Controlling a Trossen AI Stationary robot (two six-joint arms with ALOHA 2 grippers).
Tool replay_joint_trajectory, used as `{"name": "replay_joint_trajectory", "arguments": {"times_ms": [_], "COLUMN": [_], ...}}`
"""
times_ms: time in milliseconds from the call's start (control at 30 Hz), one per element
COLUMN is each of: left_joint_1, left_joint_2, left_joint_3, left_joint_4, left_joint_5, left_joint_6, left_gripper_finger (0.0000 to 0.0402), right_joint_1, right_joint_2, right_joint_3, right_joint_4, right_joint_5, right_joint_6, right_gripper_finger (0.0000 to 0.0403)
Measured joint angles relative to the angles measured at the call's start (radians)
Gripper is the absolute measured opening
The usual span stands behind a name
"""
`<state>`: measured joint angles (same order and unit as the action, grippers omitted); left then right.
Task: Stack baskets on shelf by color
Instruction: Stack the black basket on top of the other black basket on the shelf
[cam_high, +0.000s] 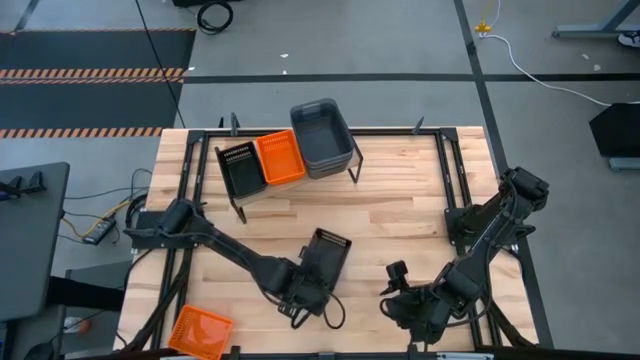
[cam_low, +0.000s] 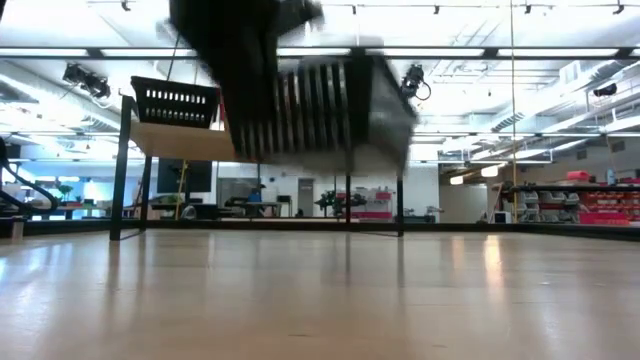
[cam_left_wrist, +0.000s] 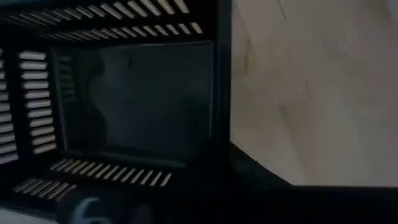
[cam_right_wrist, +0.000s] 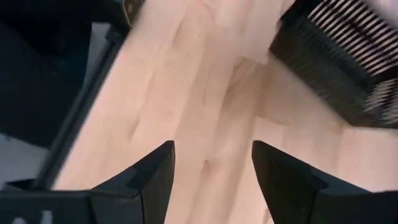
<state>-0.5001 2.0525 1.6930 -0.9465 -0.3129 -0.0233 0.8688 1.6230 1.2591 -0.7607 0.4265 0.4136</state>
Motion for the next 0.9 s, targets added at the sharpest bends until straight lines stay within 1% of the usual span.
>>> {"name": "replay_joint_trajectory", "arguments": {"times_ms": [200, 267, 333, 467, 600, 800, 900], "left_joint_1": [-0.002, 0.005, 0.018, 0.056, 0.097, 0.157, 0.181], "left_joint_2": [-0.005, -0.007, -0.007, -0.053, -0.121, -0.247, -0.307], "left_joint_3": [0.344, 0.429, 0.488, 0.508, 0.509, 0.485, 0.444], "left_joint_4": [-0.416, -0.527, -0.629, -0.62, -0.622, -0.628, -0.628], "left_joint_5": [-0.089, -0.112, -0.114, -0.077, -0.079, -0.109, -0.115], "left_joint_6": [-0.134, -0.181, -0.227, -0.235, -0.281, -0.339, -0.353], "left_gripper_finger": [0.0004, 0.0004, 0.0004, 0.0004, 0.0005, 0.0005, 0.0005], "right_joint_1": [-0.009, -0.018, -0.03, -0.064, -0.106, -0.168, -0.194], "right_joint_2": [0.0, 0.0, 0.0, 0.0, 0.0, 0.0, 0.0], "right_joint_3": [0.0, 0.0, 0.0, 0.0, 0.0, 0.0, 0.0], "right_joint_4": [-0.041, -0.044, -0.044, -0.04, -0.035, -0.042, -0.043], "right_joint_5": [0.073, 0.095, 0.118, 0.17, 0.204, 0.206, 0.205], "right_joint_6": [-0.065, -0.097, -0.137, -0.215, -0.256, -0.303, -0.338], "right_gripper_finger": [0.0215, 0.0214, 0.0213, 0.0211, 0.021, 0.021, 0.021]}}
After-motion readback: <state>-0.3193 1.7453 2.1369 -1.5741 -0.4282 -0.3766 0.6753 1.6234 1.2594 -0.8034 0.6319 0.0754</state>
